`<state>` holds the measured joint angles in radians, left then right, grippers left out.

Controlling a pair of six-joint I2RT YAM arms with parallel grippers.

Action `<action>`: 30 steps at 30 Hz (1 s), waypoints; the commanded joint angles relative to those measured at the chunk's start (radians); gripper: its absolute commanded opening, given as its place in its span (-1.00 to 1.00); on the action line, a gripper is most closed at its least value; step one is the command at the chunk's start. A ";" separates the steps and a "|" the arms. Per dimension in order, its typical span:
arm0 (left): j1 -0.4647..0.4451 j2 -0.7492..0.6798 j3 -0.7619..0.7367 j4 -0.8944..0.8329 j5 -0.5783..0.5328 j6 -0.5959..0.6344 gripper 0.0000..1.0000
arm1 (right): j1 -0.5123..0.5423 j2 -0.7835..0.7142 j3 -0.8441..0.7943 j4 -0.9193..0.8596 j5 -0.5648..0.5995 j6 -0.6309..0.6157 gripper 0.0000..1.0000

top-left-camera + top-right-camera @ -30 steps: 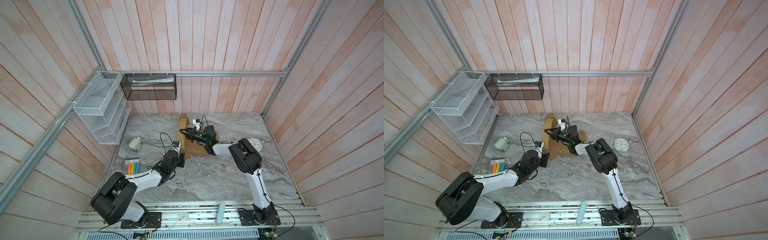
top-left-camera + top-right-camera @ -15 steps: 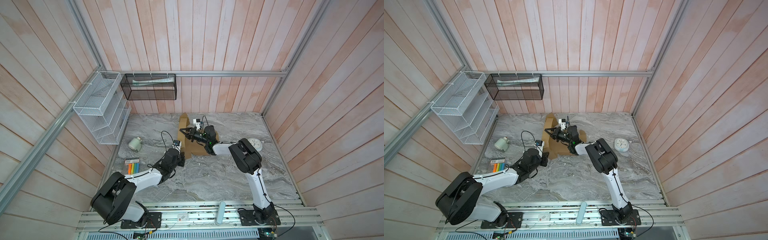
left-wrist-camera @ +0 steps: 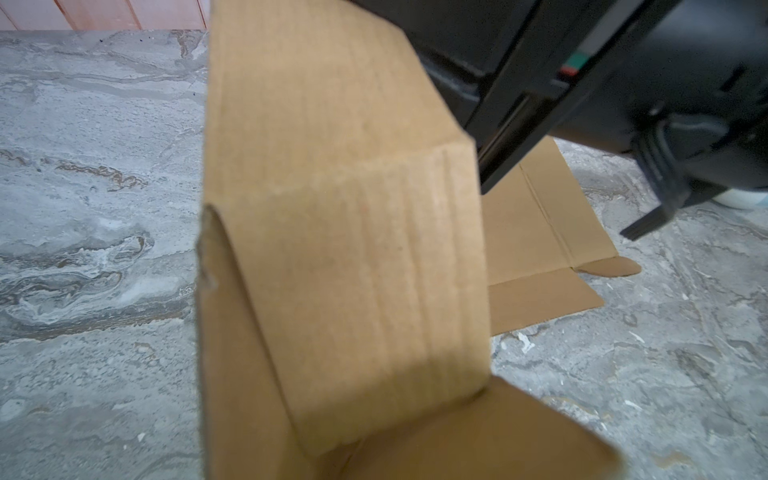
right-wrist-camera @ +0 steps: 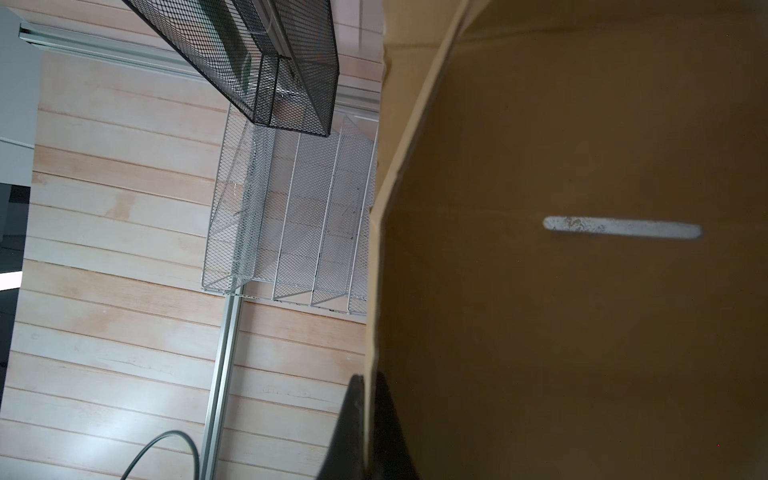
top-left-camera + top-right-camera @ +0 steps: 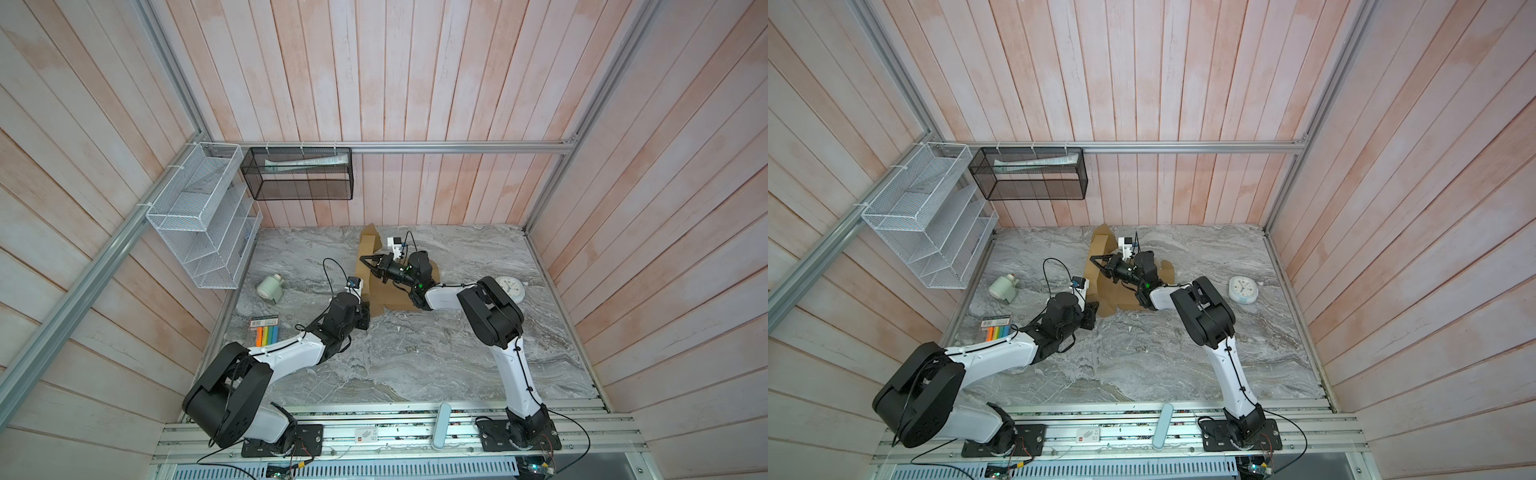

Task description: Fold the paper box

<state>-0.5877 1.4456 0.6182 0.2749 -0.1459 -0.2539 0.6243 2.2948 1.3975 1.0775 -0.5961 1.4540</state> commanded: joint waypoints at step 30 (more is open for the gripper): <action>0.069 -0.025 0.074 0.212 -0.009 -0.042 -0.05 | 0.055 -0.004 -0.018 -0.041 -0.018 -0.012 -1.00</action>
<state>-0.5461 1.4460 0.6323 0.3141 -0.1158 -0.2691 0.6418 2.2944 1.4090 1.0779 -0.5426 1.4578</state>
